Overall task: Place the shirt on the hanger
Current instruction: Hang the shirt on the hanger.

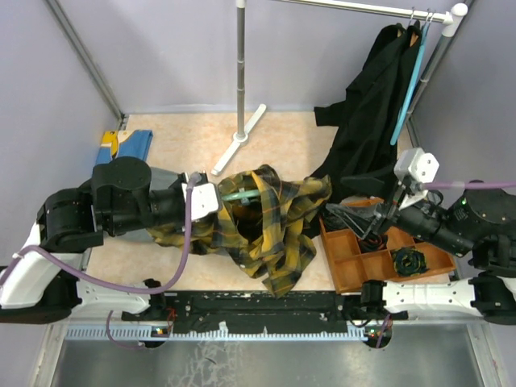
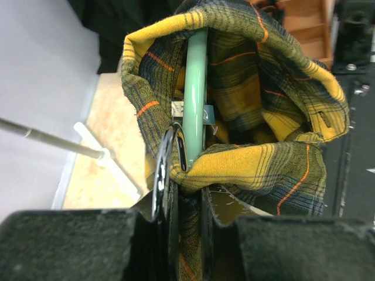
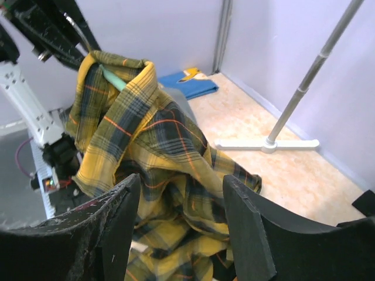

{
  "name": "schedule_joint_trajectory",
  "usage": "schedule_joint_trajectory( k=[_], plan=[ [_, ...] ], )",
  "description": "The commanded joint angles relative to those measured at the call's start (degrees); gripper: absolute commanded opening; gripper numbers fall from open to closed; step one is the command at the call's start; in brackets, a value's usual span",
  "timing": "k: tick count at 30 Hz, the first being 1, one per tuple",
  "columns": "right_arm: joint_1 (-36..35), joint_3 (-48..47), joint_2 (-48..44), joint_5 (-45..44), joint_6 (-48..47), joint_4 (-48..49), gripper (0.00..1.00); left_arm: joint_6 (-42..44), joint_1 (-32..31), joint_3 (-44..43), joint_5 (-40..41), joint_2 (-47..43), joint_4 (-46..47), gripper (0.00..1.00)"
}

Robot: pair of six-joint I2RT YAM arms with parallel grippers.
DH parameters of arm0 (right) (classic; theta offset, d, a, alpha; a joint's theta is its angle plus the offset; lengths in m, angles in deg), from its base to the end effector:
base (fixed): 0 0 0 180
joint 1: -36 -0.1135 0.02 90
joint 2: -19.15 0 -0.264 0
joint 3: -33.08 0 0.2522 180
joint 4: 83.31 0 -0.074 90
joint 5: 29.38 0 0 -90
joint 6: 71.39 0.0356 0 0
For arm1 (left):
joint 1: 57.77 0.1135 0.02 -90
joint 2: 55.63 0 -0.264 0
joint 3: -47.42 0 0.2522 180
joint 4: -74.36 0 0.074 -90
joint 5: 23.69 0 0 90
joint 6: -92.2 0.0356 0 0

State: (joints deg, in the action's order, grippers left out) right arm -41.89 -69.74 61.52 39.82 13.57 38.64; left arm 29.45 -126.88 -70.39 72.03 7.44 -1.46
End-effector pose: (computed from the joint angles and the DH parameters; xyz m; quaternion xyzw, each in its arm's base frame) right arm 0.0242 0.0526 0.5153 -0.3531 0.5964 0.3210 0.6454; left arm 0.0561 -0.1371 0.5154 0.5949 0.5701 -0.1635 0.5425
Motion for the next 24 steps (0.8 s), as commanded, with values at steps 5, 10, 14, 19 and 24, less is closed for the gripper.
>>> schedule_joint_trajectory(
  k=[5,10,14,19,24],
  plan=[
    [-0.42,-0.58,0.78,12.63,-1.27,-13.73,0.6,-0.82,0.06,-1.23,-16.91,0.91,-2.18,0.0],
    [-0.42,1.54,2.9,17.61,-0.96,-15.16,0.62,-1.26,0.02,-0.86,-21.41,2.16,-3.67,0.0],
    [-0.42,3.41,4.29,19.64,-1.09,-14.82,0.62,-1.07,0.03,-0.97,-23.2,2.82,-3.99,0.0],
    [-0.42,4.97,5.37,22.02,-1.12,-13.31,0.62,-0.84,0.06,-1.4,-24.59,3.26,-3.97,0.0],
    [-0.42,6.37,6.45,23.61,-1.18,-11.43,0.62,-0.71,0.04,-1.13,-24.52,3.72,-3.79,0.0]
  ],
)
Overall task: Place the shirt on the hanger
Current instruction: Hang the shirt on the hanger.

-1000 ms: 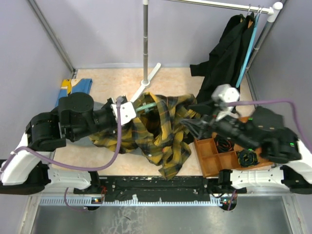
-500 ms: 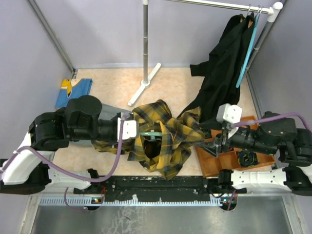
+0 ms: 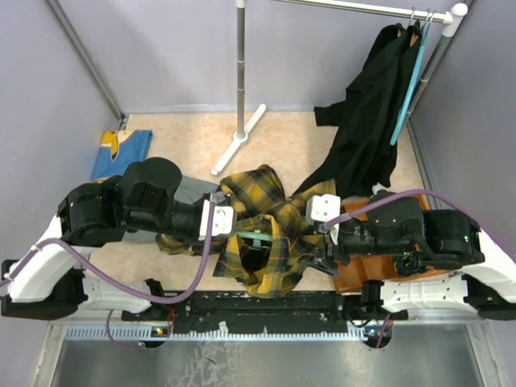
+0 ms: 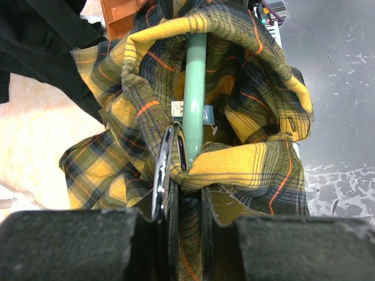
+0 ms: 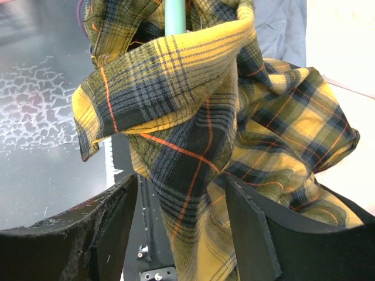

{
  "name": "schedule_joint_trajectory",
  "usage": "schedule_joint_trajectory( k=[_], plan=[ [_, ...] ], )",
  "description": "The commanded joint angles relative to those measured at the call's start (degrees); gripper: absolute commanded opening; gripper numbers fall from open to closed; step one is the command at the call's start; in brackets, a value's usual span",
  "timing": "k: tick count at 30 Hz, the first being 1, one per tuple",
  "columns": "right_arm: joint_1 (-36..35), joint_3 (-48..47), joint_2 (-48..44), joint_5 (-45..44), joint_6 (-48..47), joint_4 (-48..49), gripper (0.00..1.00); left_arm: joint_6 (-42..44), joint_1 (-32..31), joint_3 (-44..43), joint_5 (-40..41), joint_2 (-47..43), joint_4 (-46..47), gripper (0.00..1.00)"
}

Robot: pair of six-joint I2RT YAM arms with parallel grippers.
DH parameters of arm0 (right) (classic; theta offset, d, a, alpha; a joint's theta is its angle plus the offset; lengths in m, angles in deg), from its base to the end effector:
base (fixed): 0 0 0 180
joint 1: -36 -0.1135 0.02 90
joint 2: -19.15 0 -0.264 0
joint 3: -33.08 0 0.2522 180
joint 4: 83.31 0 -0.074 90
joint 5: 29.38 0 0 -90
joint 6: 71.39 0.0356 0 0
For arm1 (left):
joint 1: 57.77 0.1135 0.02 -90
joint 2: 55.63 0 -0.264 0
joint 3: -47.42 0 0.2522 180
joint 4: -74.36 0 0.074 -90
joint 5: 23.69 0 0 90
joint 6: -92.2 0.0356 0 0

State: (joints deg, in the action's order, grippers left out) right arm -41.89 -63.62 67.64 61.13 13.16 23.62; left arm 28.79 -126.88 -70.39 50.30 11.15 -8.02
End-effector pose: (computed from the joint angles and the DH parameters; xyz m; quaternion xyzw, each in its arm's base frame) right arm 0.0233 0.1101 0.4532 -0.5621 0.6279 0.3211 0.4321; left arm 0.0504 -0.1595 0.4959 0.6859 0.5288 -0.2890 0.4080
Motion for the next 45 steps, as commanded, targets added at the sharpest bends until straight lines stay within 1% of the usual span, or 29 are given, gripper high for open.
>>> schedule_joint_trajectory(
  k=[1,4,6,8,9,11,12,13,14,18,20,23,27,30,34,36,38,40,42,43,45],
  plan=[
    [-0.42,0.56,0.64,2.17,-0.89,3.89,0.61,-0.07,0.09,-1.22,-2.85,0.09,2.83,0.0],
    [-0.42,1.78,1.22,1.92,-1.11,5.15,0.59,-0.11,0.04,-1.98,-2.97,0.56,2.79,0.0],
    [-0.42,2.1,1.49,2.33,-1.14,6.28,0.55,-0.18,0.06,-2.23,-3.22,0.94,2.63,0.0],
    [-0.42,2.14,1.67,3.06,-1.22,7.36,0.47,-0.25,0.07,-2.27,-3.22,1.26,2.6,0.0],
    [-0.42,2.09,1.69,3.27,-1.16,7.78,0.42,-0.23,0.07,-2.27,-3.05,1.34,2.66,0.0],
    [-0.42,2.2,1.72,3.89,-0.91,8.56,0.29,-0.31,0.02,-2.26,-2.46,1.49,3.02,0.02],
    [-0.42,2.1,1.69,3.74,-0.69,8.85,0.19,-0.54,0.04,-2.29,-1.71,1.34,3.43,0.06],
    [-0.42,2.04,1.51,2.42,-0.25,9.06,0.1,-1.16,0.02,-2.1,-0.32,0.99,4.55,0.12],
    [-0.42,1.93,1.15,0.16,0.43,9.11,0.0,-1.86,0.02,-1.64,1.49,0.42,5.78,0.24],
    [-0.43,2.48,-2.98,-10.01,3.2,10.61,0.0,-5.53,0.03,3.78,11.84,-5.8,14.96,0.56],
    [-0.38,3.04,-5.85,-12.58,4.59,12.06,0.0,-6.81,0.03,7.58,16.08,-9.83,19.53,0.67],
    [-0.42,3.97,-9.71,-14.93,6.08,14.01,0.0,-9.17,0.02,13.03,22.14,-15.64,26.29,0.79],
    [-0.42,4.89,-12.93,-17.18,5.62,16.38,0.0,-11.43,0.04,19.41,31.93,-22.25,34.11,0.88],
    [-0.42,5.55,-14.27,-15.26,4.15,19.18,0.0,-12.57,0.02,24.51,38.75,-26.2,39.72,0.91],
    [-0.42,7.54,-16.44,-13.78,2.66,23.67,0.0,-14.2,0.02,30.63,42.1,-29.17,49.23,0.92],
    [-0.4,9.2,-17.47,-13.46,2.33,26.25,0.0,-14.56,0.04,33.23,45.64,-29.42,53.74,0.92],
    [-0.42,10.17,-18.03,-12.6,2.09,27.3,0.0,-13.13,0.02,34.61,45.91,-28.8,56.98,0.92],
    [-0.42,10.18,-17.72,-11.26,1.76,26.71,0.0,-10.09,0.02,34.05,40.42,-27.21,58.04,0.91],
    [-0.42,9.31,-16.86,-10.09,1.39,24.93,0.0,-5.95,0.02,30.55,33.27,-24.65,56.15,0.87],
    [-0.42,8.72,-16.52,-9.44,1.21,23.88,0.0,-4.43,0.02,27.83,28.3,-22.88,53.16,0.84],
    [-0.42,7.2,-15.75,-8.28,1.15,22.04,0.0,-2.27,0.03,20.92,17.55,-18.74,45.27,0.75]
  ],
)
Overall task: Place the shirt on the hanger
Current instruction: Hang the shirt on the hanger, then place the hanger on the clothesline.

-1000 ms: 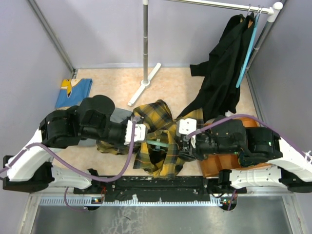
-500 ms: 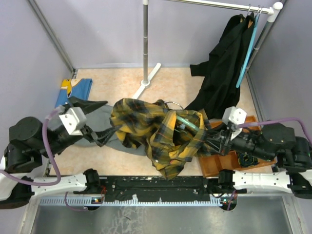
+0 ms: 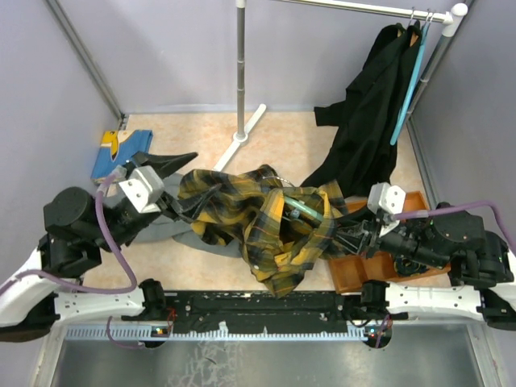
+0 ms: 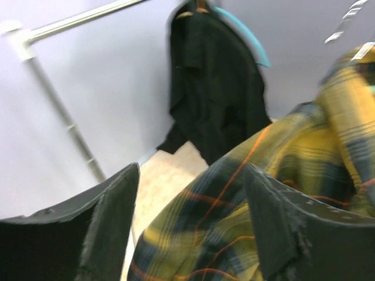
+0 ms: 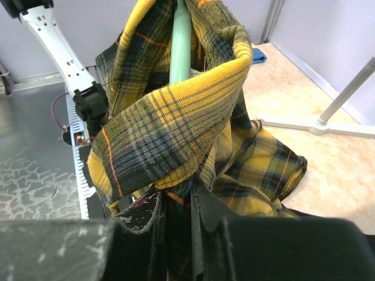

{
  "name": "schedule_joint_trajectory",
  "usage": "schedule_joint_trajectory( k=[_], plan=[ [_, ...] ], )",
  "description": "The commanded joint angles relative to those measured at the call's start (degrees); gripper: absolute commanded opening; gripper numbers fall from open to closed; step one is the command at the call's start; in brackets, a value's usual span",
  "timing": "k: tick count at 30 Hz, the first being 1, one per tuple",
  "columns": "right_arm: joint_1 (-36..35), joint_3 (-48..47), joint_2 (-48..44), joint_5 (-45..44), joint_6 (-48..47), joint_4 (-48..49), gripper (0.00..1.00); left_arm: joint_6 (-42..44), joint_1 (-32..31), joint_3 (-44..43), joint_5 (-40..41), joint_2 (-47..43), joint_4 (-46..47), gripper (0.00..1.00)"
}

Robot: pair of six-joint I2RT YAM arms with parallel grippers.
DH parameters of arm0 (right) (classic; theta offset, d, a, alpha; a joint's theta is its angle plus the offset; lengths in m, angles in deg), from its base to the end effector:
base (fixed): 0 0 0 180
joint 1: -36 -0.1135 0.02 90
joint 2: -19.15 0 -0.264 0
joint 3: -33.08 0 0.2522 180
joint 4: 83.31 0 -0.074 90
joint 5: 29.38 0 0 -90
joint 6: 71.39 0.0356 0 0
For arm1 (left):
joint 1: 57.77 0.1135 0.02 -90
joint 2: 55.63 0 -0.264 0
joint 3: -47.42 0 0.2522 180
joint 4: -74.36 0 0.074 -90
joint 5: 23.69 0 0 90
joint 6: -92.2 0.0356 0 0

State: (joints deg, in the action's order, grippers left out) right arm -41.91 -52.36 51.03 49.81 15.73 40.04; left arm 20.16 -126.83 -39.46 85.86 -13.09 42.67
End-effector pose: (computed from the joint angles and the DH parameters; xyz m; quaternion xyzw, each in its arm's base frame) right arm 0.0179 0.0518 0.4499 -0.4190 0.5924 0.3627 0.5848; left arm 0.0507 -0.0992 0.4918 0.3279 0.5379 -0.2361 0.7399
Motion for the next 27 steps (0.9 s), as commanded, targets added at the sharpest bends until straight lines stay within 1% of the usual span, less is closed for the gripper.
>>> schedule_joint_trajectory(
  k=[1,3,6,11,13,16,19,22,27],
  plan=[
    [-0.4,-4.47,1.03,3.48,-1.43,5.05,0.0,7.02,-0.02,-13.48,-22.28,7.75,-9.75,0.7],
    [-0.4,-4.97,1.23,4.32,-1.43,4.24,0.0,7.41,0.02,-18.87,-28.7,11.99,-16.62,0.66],
    [-0.4,-5.83,1.65,6.07,-1.51,3.01,0.0,7.72,0.03,-22.31,-33.65,16.63,-22.84,0.64],
    [-0.4,-7.37,3.07,7.3,-1.62,0.81,0.0,7.98,-0.01,-22.6,-37.06,19.6,-29.36,0.68],
    [-0.4,-7.44,3.25,7.82,-1.54,0.56,0.0,7.7,-0.02,-21.59,-37.49,19.33,-29.49,0.7],
    [-0.4,-7.55,3.63,9.5,-1.51,0.3,0.0,7.73,0.02,-19.74,-34.98,18.65,-28.78,0.69],
    [-0.4,-8.32,4.54,11.07,-1.61,-0.98,0.0,8.06,-0.02,-19.31,-33.49,18.63,-29.02,0.62],
    [-0.4,-8.48,4.64,10.95,-1.69,-1.16,0.0,8.17,-0.02,-19.21,-33.81,18.73,-29.56,0.49],
    [-0.4,-8.39,3.65,10.03,-1.5,0.07,0.0,8.22,0.01,-18.04,-33.96,18.07,-29.74,0.12]
  ],
)
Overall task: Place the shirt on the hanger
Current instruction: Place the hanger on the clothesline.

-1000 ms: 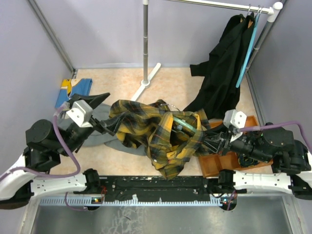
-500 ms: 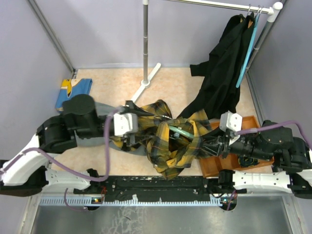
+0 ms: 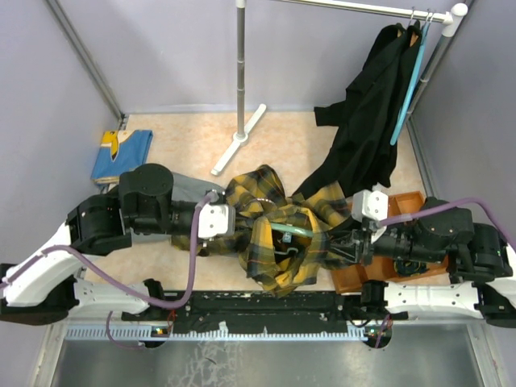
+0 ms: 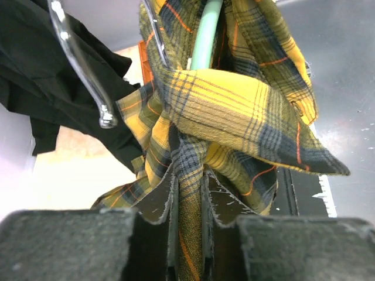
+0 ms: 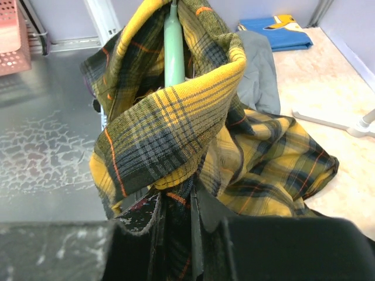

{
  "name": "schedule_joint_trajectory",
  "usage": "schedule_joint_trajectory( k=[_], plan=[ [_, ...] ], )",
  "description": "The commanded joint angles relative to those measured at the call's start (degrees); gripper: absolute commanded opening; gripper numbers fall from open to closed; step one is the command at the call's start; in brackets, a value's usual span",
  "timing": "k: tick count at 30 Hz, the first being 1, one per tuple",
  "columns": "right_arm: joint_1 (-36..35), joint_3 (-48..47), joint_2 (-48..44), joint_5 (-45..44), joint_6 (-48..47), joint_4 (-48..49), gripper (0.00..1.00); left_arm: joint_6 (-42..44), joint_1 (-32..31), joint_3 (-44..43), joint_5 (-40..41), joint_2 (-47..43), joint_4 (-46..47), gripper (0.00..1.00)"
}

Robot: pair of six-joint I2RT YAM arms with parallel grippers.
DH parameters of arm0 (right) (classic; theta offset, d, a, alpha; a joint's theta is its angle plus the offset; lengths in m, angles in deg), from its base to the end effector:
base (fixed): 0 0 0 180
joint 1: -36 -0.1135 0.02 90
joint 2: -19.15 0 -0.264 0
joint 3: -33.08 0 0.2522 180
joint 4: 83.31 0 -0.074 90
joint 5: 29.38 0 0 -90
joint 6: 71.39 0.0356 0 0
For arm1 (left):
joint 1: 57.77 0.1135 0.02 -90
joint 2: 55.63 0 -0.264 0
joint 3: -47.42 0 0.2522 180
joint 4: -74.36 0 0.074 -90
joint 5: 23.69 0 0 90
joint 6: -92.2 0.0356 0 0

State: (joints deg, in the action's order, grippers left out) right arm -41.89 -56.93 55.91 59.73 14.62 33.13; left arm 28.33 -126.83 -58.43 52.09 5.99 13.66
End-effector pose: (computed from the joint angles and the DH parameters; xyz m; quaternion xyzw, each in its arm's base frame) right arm 0.0146 0.0656 0.4540 -0.4993 0.5832 0.3804 0.5156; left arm 0.0559 -0.1706 0.4909 0.6369 0.4814 -0.3096 0.5165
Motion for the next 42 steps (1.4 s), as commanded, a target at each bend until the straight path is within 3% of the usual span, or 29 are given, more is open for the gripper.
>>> schedule_joint_trajectory(
  k=[1,2,4,6,8,13,19,28,34,42],
  plan=[
    [-0.42,-3.9,-1.38,-1.24,-0.17,7.06,0.0,-0.09,-0.02,1.04,0.19,-1.06,-0.81,0.04],
    [-0.42,-4.16,-1.42,-3.45,0.07,6.68,0.09,-0.21,-0.02,1.08,0.71,-1.14,-0.88,0.0],
    [-0.42,-5.55,-1.28,-9.49,0.46,4.88,0.36,-0.68,-0.03,1.37,2.98,-1.52,-0.64,0.0],
    [-0.42,-7.18,-1.64,-17.11,1.32,4.0,0.47,-1.54,-0.03,1.99,6.27,-2.21,0.02,0.0],
    [-0.42,-8.78,-2.13,-24.33,1.81,4.91,0.5,-2.44,0.03,2.69,8.49,-2.63,0.33,0.0],
    [-0.42,-10.15,-1.35,-29.02,0.41,13.47,0.52,-5.18,-0.02,2.67,13.41,-2.24,1.4,0.0],
    [-0.42,-12.39,9.55,-29.2,-0.29,21.7,0.55,-7.83,-0.02,3.04,17.41,-0.52,6.93,0.0],
    [-0.42,-3.55,14.31,-30.93,3.83,41.92,0.56,-9.21,-0.02,3.17,18.41,0.82,11.02,0.0],
    [-0.42,-0.76,15.75,-30.13,6.6,44.45,0.52,-8.59,0.02,2.2,18.55,1.31,11.23,0.0],
    [-0.42,1.35,15.74,-33.81,6.98,47.29,0.39,-7.85,-0.01,2.99,16.15,0.88,11.64,0.0]
  ],
)
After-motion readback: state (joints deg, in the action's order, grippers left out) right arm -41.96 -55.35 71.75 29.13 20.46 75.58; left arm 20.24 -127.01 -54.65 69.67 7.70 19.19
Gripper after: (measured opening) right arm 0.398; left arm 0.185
